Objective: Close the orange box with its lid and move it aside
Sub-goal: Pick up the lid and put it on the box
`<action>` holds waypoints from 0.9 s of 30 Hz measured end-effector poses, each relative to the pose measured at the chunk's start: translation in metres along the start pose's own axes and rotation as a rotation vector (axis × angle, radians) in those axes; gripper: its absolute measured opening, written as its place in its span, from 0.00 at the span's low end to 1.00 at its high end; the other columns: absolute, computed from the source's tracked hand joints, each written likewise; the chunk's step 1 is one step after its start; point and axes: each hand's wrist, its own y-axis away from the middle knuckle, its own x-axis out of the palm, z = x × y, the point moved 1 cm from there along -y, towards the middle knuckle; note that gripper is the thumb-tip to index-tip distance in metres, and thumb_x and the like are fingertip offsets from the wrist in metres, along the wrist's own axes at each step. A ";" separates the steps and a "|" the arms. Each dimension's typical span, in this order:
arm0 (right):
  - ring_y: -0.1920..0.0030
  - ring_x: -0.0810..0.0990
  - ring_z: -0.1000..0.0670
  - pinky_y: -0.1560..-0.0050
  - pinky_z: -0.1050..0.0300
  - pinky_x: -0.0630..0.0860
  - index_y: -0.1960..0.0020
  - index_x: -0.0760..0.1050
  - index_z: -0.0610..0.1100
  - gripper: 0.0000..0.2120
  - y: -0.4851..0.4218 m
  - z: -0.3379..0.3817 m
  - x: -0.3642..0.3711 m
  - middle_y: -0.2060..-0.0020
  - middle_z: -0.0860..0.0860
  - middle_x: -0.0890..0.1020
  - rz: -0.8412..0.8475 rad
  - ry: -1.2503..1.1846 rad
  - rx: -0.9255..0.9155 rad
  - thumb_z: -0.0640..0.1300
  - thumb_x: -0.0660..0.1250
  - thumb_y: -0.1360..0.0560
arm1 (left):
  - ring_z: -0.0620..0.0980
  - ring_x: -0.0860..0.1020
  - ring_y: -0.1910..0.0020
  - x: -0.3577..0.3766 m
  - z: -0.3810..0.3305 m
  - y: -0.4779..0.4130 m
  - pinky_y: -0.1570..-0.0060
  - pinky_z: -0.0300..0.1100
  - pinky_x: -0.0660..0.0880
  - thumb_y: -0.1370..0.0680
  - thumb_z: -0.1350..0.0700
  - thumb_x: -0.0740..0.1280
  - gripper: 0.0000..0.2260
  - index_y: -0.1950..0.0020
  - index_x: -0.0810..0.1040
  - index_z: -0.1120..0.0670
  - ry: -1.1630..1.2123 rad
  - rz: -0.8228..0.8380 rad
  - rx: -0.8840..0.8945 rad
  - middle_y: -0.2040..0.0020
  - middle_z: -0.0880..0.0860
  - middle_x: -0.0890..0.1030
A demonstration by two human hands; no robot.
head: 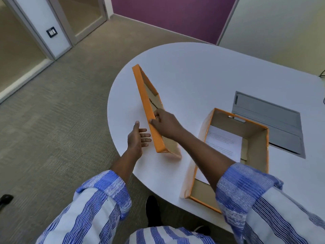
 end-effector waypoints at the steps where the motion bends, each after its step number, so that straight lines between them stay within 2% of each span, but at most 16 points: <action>1: 0.58 0.78 0.47 0.62 0.55 0.72 0.44 0.74 0.41 0.11 0.004 0.000 -0.012 0.56 0.46 0.80 0.006 -0.064 0.003 0.49 0.65 0.19 | 0.55 0.82 0.63 0.004 0.007 0.001 0.60 0.48 0.76 0.19 0.36 0.59 0.28 0.43 0.79 0.60 -0.037 0.006 -0.029 0.55 0.60 0.84; 3: 0.56 0.81 0.48 0.59 0.55 0.75 0.44 0.75 0.42 0.11 0.014 -0.001 -0.036 0.53 0.46 0.82 0.025 -0.256 0.022 0.50 0.64 0.18 | 0.59 0.81 0.52 0.012 0.019 0.006 0.51 0.52 0.77 0.20 0.34 0.59 0.29 0.38 0.76 0.60 -0.105 0.007 -0.077 0.47 0.62 0.81; 5: 0.59 0.82 0.52 0.59 0.56 0.77 0.46 0.76 0.45 0.09 0.028 -0.006 -0.060 0.56 0.49 0.82 0.050 -0.450 0.040 0.50 0.63 0.18 | 0.60 0.82 0.47 0.022 0.028 0.016 0.46 0.54 0.77 0.21 0.31 0.57 0.30 0.38 0.76 0.57 -0.109 0.060 -0.121 0.45 0.61 0.82; 6: 0.61 0.82 0.54 0.59 0.58 0.78 0.47 0.77 0.46 0.09 0.036 -0.011 -0.071 0.57 0.51 0.83 0.062 -0.514 0.042 0.50 0.63 0.17 | 0.60 0.82 0.47 0.029 0.030 0.021 0.47 0.54 0.78 0.21 0.30 0.57 0.30 0.40 0.77 0.57 -0.085 0.100 -0.140 0.45 0.60 0.82; 8: 0.57 0.83 0.53 0.54 0.57 0.81 0.44 0.78 0.46 0.11 0.052 -0.024 -0.092 0.54 0.49 0.84 0.067 -0.566 0.055 0.52 0.63 0.18 | 0.60 0.82 0.47 0.042 0.034 0.031 0.51 0.54 0.80 0.22 0.30 0.57 0.30 0.45 0.79 0.56 -0.017 0.142 -0.151 0.47 0.59 0.83; 10: 0.54 0.85 0.52 0.52 0.56 0.83 0.40 0.79 0.45 0.14 0.070 -0.043 -0.114 0.49 0.48 0.85 0.026 -0.566 0.068 0.53 0.64 0.18 | 0.59 0.81 0.46 0.055 0.038 0.041 0.48 0.56 0.80 0.22 0.31 0.60 0.27 0.45 0.79 0.53 0.001 0.136 -0.116 0.45 0.58 0.83; 12: 0.54 0.85 0.55 0.57 0.60 0.81 0.37 0.78 0.48 0.14 0.090 -0.063 -0.135 0.48 0.51 0.85 -0.054 -0.549 0.093 0.53 0.63 0.18 | 0.58 0.81 0.46 0.066 0.044 0.050 0.41 0.59 0.78 0.22 0.33 0.62 0.24 0.40 0.77 0.52 -0.047 0.077 -0.030 0.42 0.57 0.83; 14: 0.50 0.84 0.53 0.53 0.57 0.79 0.34 0.76 0.53 0.14 0.110 -0.085 -0.154 0.45 0.52 0.84 -0.152 -0.482 0.147 0.52 0.61 0.17 | 0.59 0.81 0.46 0.079 0.046 0.063 0.39 0.61 0.78 0.22 0.33 0.62 0.26 0.38 0.77 0.53 -0.126 -0.011 0.065 0.42 0.57 0.83; 16: 0.46 0.82 0.51 0.48 0.52 0.77 0.32 0.74 0.55 0.16 0.130 -0.110 -0.168 0.41 0.53 0.81 -0.249 -0.381 0.188 0.51 0.57 0.17 | 0.60 0.81 0.45 0.095 0.046 0.077 0.39 0.61 0.78 0.22 0.33 0.64 0.29 0.37 0.77 0.56 -0.223 -0.052 0.152 0.42 0.58 0.82; 19: 0.43 0.80 0.50 0.48 0.53 0.75 0.31 0.74 0.53 0.19 0.161 -0.150 -0.181 0.38 0.52 0.80 -0.358 -0.301 0.222 0.50 0.53 0.17 | 0.57 0.80 0.45 0.122 0.043 0.099 0.41 0.57 0.78 0.23 0.33 0.65 0.31 0.33 0.75 0.56 -0.349 -0.033 0.266 0.39 0.57 0.81; 21: 0.44 0.79 0.49 0.52 0.57 0.72 0.30 0.74 0.52 0.20 0.182 -0.176 -0.185 0.39 0.52 0.80 -0.426 -0.266 0.262 0.54 0.53 0.17 | 0.54 0.79 0.47 0.139 0.041 0.112 0.45 0.52 0.78 0.23 0.33 0.66 0.30 0.32 0.74 0.55 -0.443 -0.003 0.339 0.38 0.56 0.80; 23: 0.50 0.76 0.49 0.58 0.59 0.68 0.32 0.76 0.50 0.23 0.201 -0.200 -0.183 0.45 0.51 0.79 -0.489 -0.195 0.325 0.60 0.52 0.17 | 0.54 0.79 0.48 0.155 0.041 0.123 0.50 0.48 0.75 0.24 0.33 0.66 0.30 0.33 0.74 0.55 -0.557 0.025 0.407 0.38 0.56 0.80; 24: 0.51 0.76 0.48 0.57 0.58 0.68 0.33 0.76 0.48 0.24 0.209 -0.212 -0.180 0.46 0.49 0.80 -0.516 -0.153 0.362 0.61 0.52 0.17 | 0.55 0.80 0.46 0.162 0.043 0.127 0.50 0.47 0.75 0.23 0.34 0.66 0.30 0.32 0.74 0.55 -0.622 0.037 0.437 0.37 0.57 0.80; 27: 0.44 0.79 0.41 0.50 0.52 0.72 0.33 0.75 0.43 0.27 0.232 -0.243 -0.163 0.40 0.42 0.81 -0.573 -0.129 0.462 0.61 0.54 0.18 | 0.59 0.81 0.40 0.179 0.049 0.141 0.46 0.51 0.76 0.23 0.34 0.65 0.31 0.31 0.74 0.57 -0.804 0.028 0.513 0.35 0.58 0.81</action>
